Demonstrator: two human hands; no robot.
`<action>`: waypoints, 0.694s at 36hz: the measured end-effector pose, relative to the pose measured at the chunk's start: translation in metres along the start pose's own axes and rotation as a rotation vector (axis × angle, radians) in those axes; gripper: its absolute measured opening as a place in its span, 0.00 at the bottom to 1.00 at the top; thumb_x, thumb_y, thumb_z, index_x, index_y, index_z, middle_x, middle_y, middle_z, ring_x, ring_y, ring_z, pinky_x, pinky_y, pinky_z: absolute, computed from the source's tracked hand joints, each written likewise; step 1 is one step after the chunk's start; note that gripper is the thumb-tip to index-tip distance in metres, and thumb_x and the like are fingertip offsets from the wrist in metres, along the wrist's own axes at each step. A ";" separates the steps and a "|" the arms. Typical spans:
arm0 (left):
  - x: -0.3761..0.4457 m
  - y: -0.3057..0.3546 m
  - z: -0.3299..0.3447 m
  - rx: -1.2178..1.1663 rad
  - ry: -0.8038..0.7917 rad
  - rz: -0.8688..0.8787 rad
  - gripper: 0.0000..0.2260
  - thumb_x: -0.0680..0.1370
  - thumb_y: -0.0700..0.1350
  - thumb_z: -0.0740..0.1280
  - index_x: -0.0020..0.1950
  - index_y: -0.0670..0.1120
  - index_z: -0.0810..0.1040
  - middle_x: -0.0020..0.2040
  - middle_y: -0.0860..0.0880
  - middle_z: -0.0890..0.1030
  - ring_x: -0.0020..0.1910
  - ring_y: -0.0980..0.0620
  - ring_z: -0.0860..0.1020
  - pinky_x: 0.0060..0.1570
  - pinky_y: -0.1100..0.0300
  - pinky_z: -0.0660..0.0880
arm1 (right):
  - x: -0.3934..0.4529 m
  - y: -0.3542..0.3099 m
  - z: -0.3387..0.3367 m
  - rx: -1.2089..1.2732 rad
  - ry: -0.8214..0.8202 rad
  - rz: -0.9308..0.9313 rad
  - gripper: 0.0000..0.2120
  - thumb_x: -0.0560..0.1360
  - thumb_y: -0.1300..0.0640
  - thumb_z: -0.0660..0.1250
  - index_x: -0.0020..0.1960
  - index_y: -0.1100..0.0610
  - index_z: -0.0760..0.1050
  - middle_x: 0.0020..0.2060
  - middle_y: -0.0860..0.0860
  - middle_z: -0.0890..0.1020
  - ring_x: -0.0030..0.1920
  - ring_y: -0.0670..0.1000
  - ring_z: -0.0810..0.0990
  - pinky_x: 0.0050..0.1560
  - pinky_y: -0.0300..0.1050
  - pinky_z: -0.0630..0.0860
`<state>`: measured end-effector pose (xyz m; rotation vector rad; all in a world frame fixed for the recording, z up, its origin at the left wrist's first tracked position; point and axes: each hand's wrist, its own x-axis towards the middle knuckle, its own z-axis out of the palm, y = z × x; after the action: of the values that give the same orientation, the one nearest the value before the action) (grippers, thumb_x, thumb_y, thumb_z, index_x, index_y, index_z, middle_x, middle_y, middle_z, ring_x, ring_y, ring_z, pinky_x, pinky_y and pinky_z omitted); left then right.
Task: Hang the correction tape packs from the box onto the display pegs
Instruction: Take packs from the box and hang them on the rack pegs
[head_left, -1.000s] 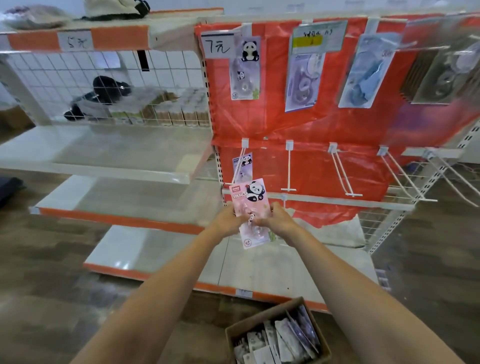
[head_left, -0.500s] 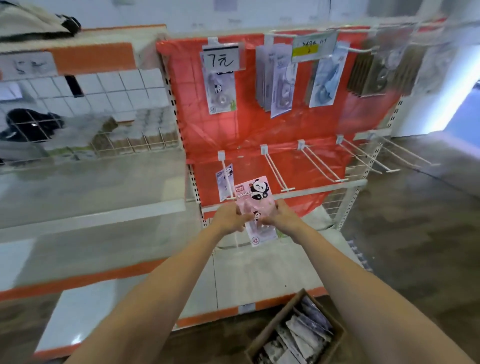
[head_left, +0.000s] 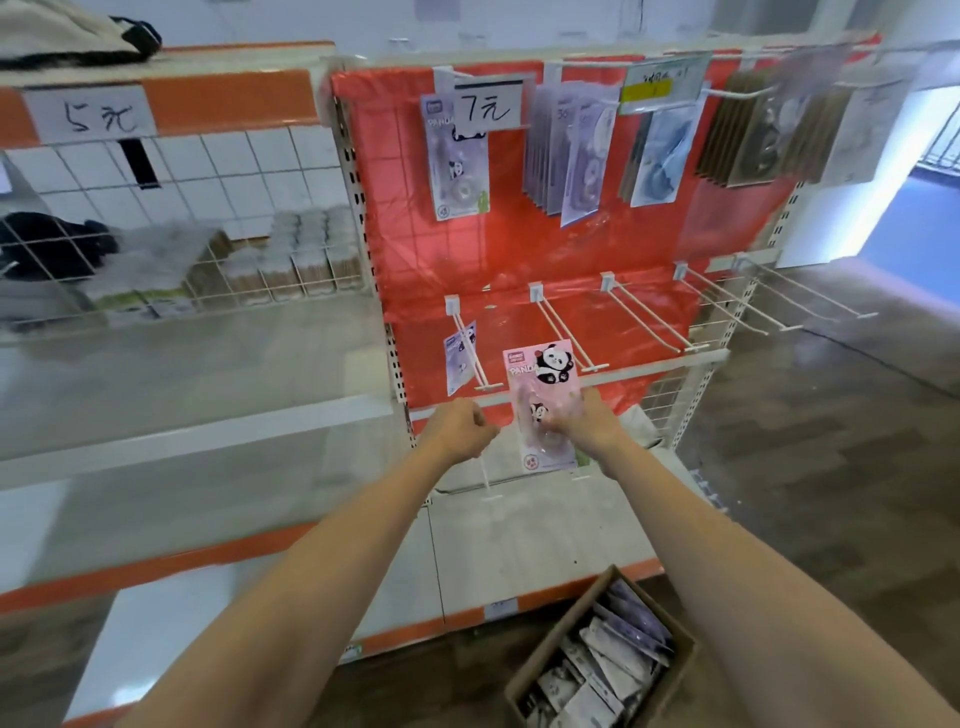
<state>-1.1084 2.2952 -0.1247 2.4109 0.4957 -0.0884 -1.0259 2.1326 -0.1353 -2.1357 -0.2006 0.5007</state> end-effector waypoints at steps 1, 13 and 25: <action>0.001 -0.003 0.001 0.002 0.003 -0.004 0.12 0.77 0.44 0.65 0.35 0.40 0.78 0.41 0.39 0.84 0.42 0.43 0.83 0.47 0.52 0.79 | 0.002 0.001 0.000 0.015 0.010 0.002 0.30 0.74 0.60 0.70 0.71 0.63 0.62 0.63 0.60 0.72 0.63 0.60 0.73 0.59 0.49 0.71; 0.065 -0.064 0.057 -0.012 0.140 -0.057 0.07 0.76 0.42 0.65 0.50 0.41 0.80 0.48 0.44 0.82 0.50 0.44 0.79 0.49 0.57 0.74 | 0.074 0.062 0.047 0.043 0.059 0.007 0.21 0.74 0.60 0.69 0.61 0.65 0.64 0.57 0.59 0.73 0.54 0.58 0.75 0.56 0.54 0.75; 0.173 -0.120 0.101 -0.149 0.405 -0.081 0.15 0.80 0.47 0.64 0.60 0.37 0.72 0.52 0.42 0.76 0.54 0.43 0.76 0.42 0.58 0.67 | 0.180 0.113 0.101 0.124 0.093 -0.168 0.27 0.71 0.59 0.73 0.63 0.67 0.64 0.50 0.56 0.74 0.51 0.55 0.76 0.47 0.50 0.75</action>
<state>-0.9865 2.3731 -0.3084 2.2639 0.7548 0.3957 -0.9109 2.2016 -0.3286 -1.9957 -0.2865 0.3065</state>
